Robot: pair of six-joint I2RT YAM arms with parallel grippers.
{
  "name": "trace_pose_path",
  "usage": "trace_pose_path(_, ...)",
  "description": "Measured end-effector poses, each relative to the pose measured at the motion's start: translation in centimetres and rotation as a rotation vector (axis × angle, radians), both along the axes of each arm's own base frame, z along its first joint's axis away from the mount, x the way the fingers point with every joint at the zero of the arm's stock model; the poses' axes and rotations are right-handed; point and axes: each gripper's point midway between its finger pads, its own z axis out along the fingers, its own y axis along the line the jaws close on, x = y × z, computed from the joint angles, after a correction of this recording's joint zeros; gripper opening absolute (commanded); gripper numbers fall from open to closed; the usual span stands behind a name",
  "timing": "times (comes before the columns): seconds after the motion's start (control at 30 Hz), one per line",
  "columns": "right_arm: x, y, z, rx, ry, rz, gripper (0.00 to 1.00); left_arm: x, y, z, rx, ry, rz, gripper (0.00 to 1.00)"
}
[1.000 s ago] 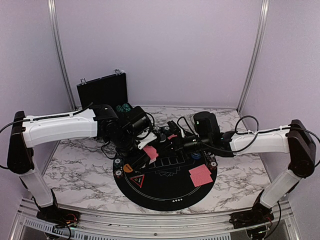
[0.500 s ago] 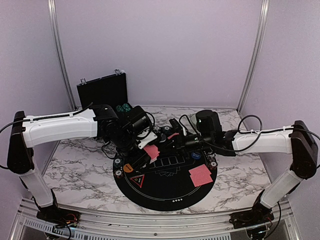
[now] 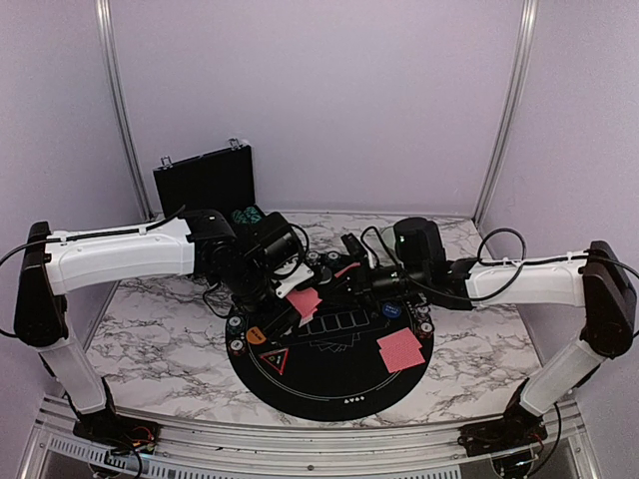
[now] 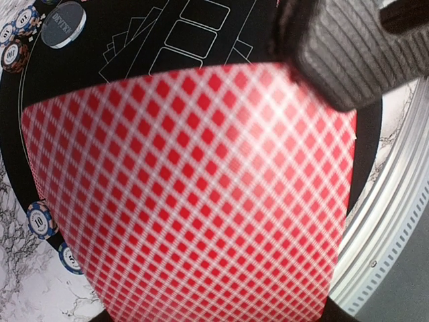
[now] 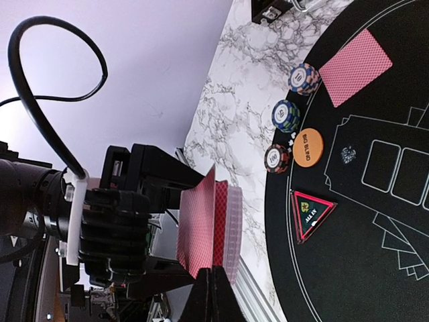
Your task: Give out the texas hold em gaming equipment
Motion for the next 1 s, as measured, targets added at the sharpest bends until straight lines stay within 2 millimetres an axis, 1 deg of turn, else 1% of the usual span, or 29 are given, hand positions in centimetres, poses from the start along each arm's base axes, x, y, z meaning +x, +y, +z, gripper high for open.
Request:
trace_pose_path(0.37, 0.9, -0.8, 0.7, 0.009, -0.012, -0.027, 0.0, 0.0, 0.5, -0.3, 0.013, 0.0, 0.006, 0.5)
trace_pose_path(0.83, 1.0, -0.8, 0.9, 0.018, -0.009, -0.028, 0.0, 0.0, 0.6, -0.3, 0.012, 0.0, 0.008, 0.5)
trace_pose_path(1.0, 1.6, -1.3, 1.1, 0.028, -0.004, -0.042, 0.0, -0.1, 0.9, -0.2, 0.011, 0.0, 0.013, 0.5)
